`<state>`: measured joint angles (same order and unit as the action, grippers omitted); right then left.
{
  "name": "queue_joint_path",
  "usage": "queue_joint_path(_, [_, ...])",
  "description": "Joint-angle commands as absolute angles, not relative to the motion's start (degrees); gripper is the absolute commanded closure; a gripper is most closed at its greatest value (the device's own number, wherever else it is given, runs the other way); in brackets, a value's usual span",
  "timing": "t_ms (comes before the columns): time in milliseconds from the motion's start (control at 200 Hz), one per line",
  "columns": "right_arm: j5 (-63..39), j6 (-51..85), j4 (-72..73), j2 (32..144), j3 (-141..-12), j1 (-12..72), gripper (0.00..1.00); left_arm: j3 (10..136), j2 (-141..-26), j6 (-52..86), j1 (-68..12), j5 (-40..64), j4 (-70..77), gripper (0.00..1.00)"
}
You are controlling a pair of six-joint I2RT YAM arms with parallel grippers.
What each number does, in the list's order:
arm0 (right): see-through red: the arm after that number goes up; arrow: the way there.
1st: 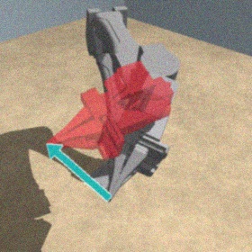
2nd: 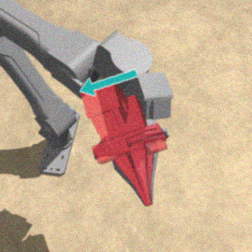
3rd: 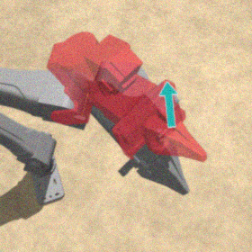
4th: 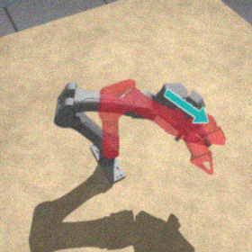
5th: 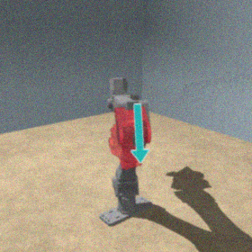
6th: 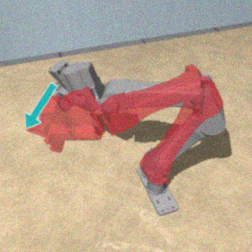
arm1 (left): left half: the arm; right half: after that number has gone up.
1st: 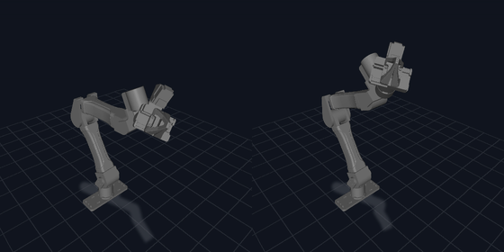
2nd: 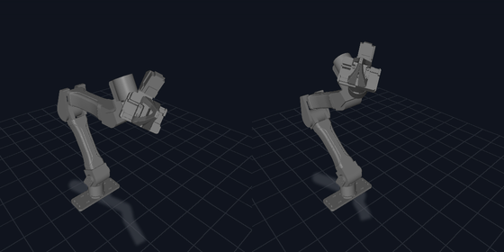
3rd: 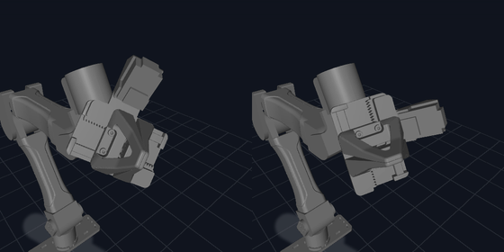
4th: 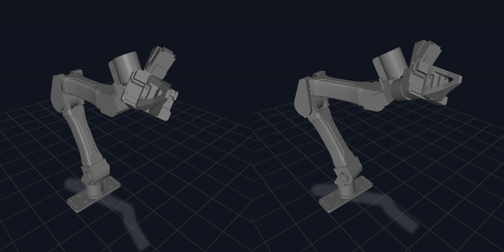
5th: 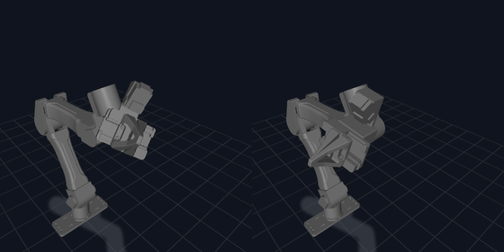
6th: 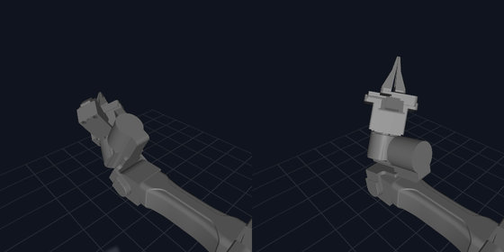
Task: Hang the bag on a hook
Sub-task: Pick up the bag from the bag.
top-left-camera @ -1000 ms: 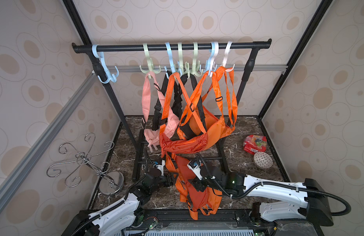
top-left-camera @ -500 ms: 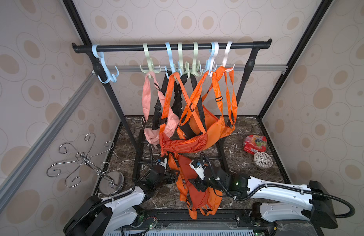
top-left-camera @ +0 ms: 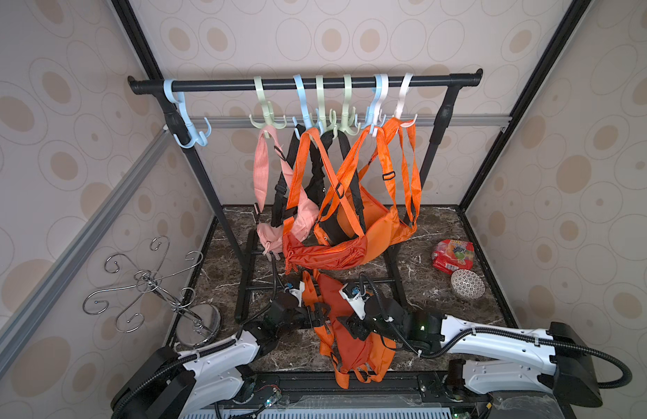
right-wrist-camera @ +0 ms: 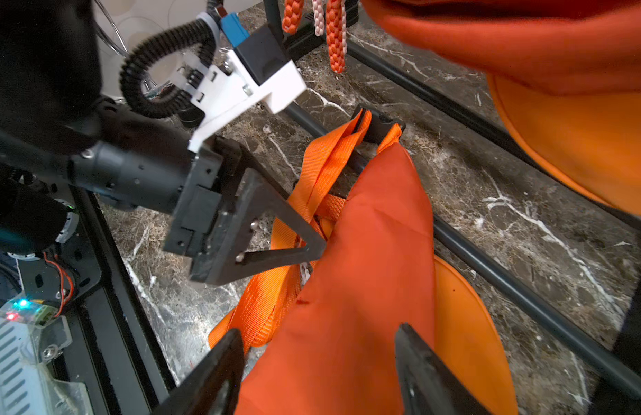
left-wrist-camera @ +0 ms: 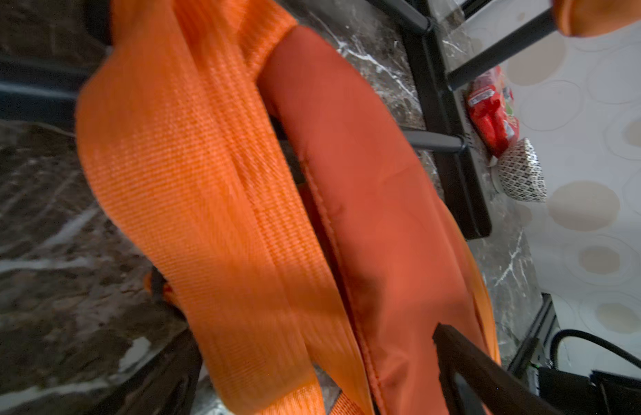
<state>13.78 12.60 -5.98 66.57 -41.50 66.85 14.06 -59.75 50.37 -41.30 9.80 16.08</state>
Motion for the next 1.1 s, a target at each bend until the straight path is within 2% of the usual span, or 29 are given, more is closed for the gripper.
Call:
queue_joint_path(0, [14.1, 13.2, -4.2, 66.4, -40.7, 66.4, 0.32, 15.1, -58.1, 52.9, -43.1, 6.3, 12.6, 0.00])
queue_joint_path(360, [15.1, 13.0, -4.4, 64.8, -40.7, 66.3, 0.33, 18.5, -70.2, 51.6, -44.9, 4.1, 14.9, 0.01])
queue_joint_path(465, [15.7, 13.6, -3.5, 63.2, -39.0, 66.1, 0.33, 18.4, -71.5, 51.4, -45.2, 3.9, 15.8, 0.21])
queue_joint_path(565, [15.5, 13.6, -3.6, 63.2, -38.8, 65.9, 0.33, 18.3, -71.6, 51.7, -45.3, 4.0, 15.5, 0.49])
queue_joint_path(615, [15.5, 13.4, -3.8, 63.5, -39.0, 65.9, 0.33, 18.6, -71.2, 51.5, -45.4, 3.8, 14.3, 0.60])
queue_joint_path(675, [15.4, 13.2, -3.7, 63.9, -39.3, 65.8, 0.33, 19.2, -70.0, 50.8, -45.5, 3.3, 11.8, 0.65])
queue_joint_path(940, [14.4, 13.2, -2.5, 65.4, -39.5, 65.6, 0.33, 22.8, -57.2, 47.1, -45.6, -0.1, -3.9, 0.61])
queue_joint_path(975, [14.3, 13.2, -2.3, 65.6, -39.4, 65.4, 0.33, 23.4, -55.0, 46.9, -45.6, -0.8, -5.7, 0.69])
queue_joint_path(1040, [14.1, 13.4, -1.7, 65.8, -39.3, 65.4, 0.34, 24.6, -51.2, 46.4, -45.5, -1.7, -8.7, 1.00])
queue_joint_path(1095, [13.7, 13.5, -1.5, 66.0, -39.4, 65.3, 0.34, 25.9, -48.7, 45.8, -45.5, -1.9, -10.3, 1.00])
